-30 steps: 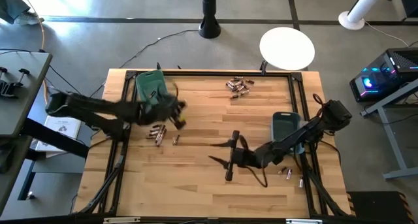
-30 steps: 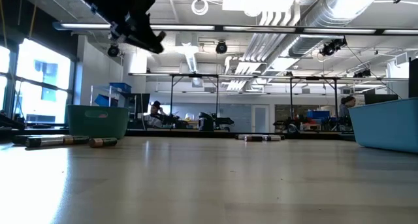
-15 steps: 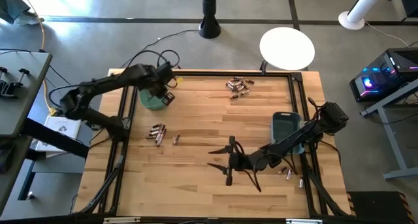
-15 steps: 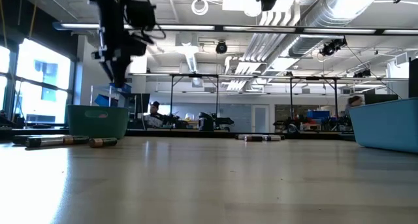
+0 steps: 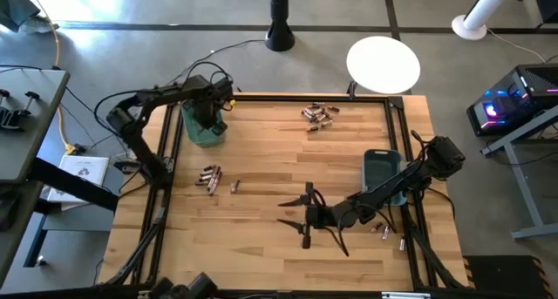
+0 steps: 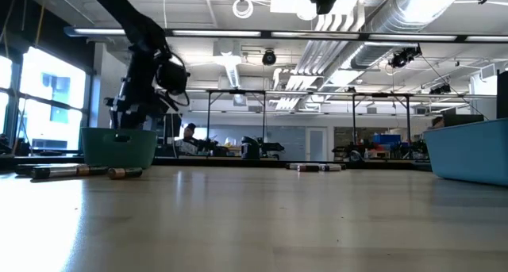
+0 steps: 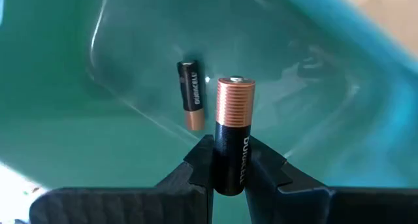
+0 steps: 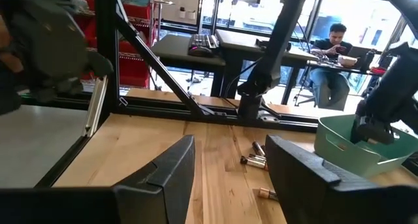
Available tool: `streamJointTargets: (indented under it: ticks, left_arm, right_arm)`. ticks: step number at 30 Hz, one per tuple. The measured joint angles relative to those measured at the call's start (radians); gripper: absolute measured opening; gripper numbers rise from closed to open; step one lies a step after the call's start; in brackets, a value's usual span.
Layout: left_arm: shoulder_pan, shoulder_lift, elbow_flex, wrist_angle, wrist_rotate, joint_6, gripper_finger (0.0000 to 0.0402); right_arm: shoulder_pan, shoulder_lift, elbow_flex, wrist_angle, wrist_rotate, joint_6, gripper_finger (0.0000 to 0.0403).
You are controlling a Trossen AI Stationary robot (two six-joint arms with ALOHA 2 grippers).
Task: Sort batteries
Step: Put the black battery into the green bin
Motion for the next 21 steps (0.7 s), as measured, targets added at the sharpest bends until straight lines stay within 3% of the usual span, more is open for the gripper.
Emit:
streamJointTargets:
  ticks: [12, 21]
  left_arm:
    - [0.032, 0.145, 0.004, 0.024, 0.019, 0.057, 0.0046]
    - [0.032, 0.162, 0.004, 0.033, 0.021, 0.072, 0.0055]
  right_arm:
    - [0.000, 0.000, 0.000, 0.004, -0.003, 0.004, 0.0181]
    - [0.000, 0.000, 0.000, 0.006, -0.003, 0.005, 0.0181]
